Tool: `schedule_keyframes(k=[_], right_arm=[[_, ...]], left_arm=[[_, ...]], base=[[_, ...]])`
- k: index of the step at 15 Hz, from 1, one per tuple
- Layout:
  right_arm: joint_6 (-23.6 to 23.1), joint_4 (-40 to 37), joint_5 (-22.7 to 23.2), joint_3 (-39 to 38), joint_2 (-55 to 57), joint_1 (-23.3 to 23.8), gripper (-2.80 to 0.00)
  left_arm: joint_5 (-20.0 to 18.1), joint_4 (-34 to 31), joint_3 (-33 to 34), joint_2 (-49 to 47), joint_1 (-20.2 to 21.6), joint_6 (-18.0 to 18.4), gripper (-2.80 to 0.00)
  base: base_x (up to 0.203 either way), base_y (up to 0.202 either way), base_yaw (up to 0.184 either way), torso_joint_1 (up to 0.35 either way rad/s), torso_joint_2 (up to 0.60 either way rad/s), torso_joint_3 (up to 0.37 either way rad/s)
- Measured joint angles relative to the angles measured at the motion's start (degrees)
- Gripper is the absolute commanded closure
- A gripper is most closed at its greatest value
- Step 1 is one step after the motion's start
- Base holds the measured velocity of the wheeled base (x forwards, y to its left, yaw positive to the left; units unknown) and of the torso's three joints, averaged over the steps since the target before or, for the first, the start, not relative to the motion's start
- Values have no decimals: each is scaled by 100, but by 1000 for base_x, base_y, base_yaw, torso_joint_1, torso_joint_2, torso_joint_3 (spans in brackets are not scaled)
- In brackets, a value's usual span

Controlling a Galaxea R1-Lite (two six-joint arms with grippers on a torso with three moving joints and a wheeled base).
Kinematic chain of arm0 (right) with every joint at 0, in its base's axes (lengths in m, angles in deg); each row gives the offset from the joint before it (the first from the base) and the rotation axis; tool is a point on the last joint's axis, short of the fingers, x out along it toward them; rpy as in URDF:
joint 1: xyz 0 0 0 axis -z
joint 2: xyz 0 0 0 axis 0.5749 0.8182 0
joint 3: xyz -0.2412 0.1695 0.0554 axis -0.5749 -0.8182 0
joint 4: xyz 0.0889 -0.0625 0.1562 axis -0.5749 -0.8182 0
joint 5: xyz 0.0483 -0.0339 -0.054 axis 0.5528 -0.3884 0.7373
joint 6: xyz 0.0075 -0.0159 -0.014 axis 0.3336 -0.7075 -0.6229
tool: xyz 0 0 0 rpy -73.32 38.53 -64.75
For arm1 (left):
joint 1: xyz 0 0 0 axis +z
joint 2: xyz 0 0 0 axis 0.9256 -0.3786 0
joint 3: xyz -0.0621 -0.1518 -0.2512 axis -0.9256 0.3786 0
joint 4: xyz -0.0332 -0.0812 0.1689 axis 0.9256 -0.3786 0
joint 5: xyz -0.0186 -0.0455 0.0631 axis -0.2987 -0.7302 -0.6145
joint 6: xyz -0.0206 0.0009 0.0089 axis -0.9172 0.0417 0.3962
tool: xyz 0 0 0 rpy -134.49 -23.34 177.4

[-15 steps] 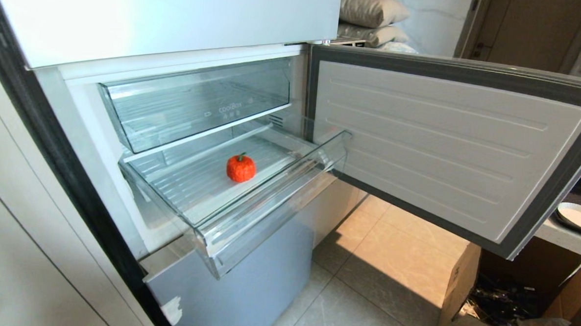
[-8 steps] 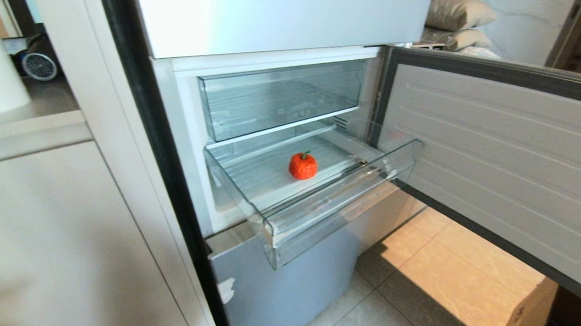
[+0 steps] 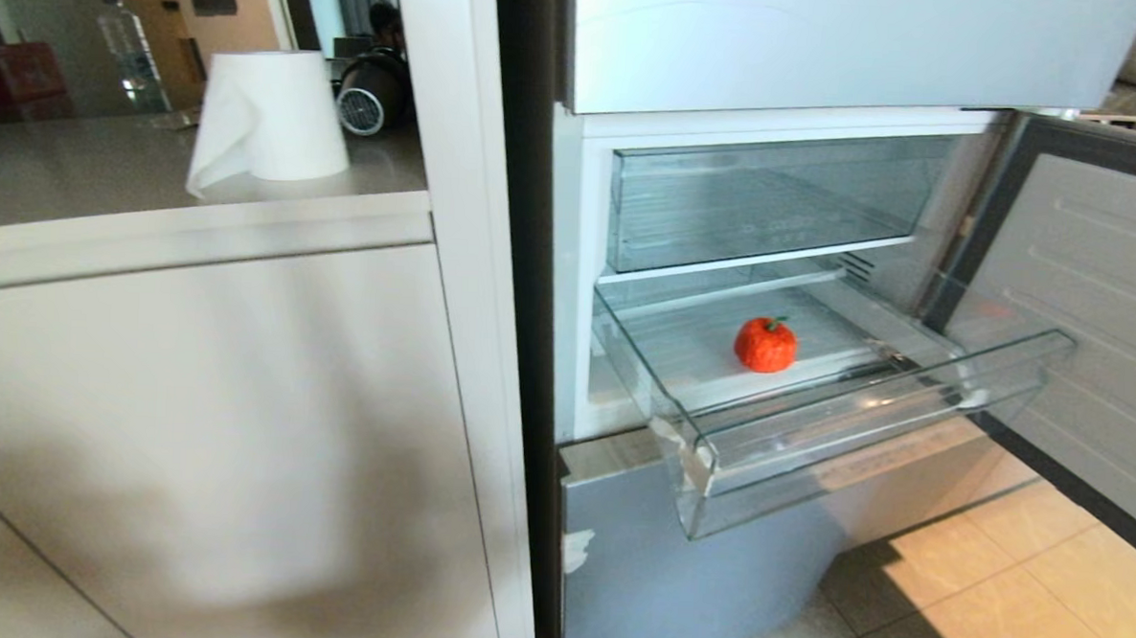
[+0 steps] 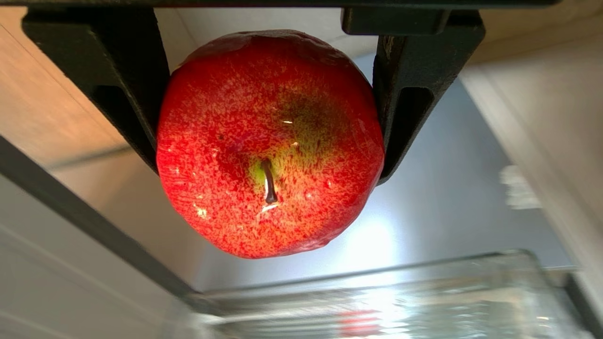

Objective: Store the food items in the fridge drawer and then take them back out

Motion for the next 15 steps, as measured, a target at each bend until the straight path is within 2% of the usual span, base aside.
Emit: schedule_keyframes(k=[5, 9, 12, 15], right_arm=[[26, 0, 9, 0, 0, -5, 0], [-168, 225, 77, 29, 210, -5, 0], [-94, 968, 90, 441, 1111, -90, 0], [91, 1397, 280, 1410, 2525, -297, 0]], left_arm=[[0, 0, 0, 0, 0, 0, 0], [0, 0, 0, 0, 0, 0, 0], [2, 0, 0, 0, 3, 0, 0], [0, 0, 0, 0, 0, 0, 0]], base=[[2, -5, 146, 2, 1, 0], [0, 0, 0, 0, 0, 0], [0, 0, 0, 0, 0, 0], [0, 0, 0, 0, 0, 0]])
